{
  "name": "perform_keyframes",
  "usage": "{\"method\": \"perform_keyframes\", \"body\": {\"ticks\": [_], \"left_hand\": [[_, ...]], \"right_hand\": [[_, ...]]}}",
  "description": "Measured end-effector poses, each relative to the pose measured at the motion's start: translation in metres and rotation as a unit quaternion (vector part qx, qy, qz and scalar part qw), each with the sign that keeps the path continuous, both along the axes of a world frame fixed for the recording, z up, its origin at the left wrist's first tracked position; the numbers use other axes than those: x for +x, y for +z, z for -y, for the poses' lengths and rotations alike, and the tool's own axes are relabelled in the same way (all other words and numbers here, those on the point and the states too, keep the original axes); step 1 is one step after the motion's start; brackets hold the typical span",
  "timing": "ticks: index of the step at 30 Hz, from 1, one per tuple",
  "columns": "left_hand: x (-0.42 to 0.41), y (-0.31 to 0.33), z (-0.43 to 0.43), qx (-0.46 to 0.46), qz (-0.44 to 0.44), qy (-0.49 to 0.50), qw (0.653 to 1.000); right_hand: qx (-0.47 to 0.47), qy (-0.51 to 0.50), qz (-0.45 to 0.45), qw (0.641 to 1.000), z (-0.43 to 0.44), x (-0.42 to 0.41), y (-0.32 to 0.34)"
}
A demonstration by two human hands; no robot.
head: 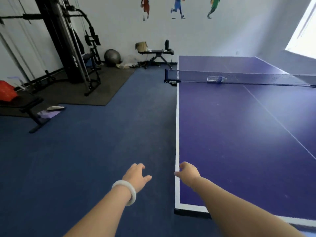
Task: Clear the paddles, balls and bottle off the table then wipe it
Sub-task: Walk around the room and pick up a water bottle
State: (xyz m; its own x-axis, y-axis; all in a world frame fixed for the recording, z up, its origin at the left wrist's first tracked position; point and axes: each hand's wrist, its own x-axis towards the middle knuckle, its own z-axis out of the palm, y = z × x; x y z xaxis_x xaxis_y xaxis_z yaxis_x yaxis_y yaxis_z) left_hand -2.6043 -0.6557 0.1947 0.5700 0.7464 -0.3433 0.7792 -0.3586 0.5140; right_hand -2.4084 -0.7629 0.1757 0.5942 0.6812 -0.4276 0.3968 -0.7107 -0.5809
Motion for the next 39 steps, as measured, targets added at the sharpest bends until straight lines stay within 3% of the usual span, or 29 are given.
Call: {"method": "perform_keyframes", "body": {"ticks": [11,19,28,39], "left_hand": [[-0.012,0.014,-0.223,0.004,0.039,-0.097,0.995],[0.023,0.007,-0.346,-0.004,0.010,-0.148,0.989],[0.153,0.019,-0.499,0.037,-0.021,-0.171,0.984],[0.308,0.059,-0.703,0.061,-0.001,-0.172,0.983]], "right_hand": [[0.003,-0.115,0.038,0.993,-0.165,-0.035,0.020],[0.000,-0.153,0.038,0.987,-0.281,-0.021,0.019],[0.017,-0.169,0.007,0.985,-0.444,0.096,0.012],[0.030,-0.173,0.042,0.984,-0.641,0.251,0.046]]}}
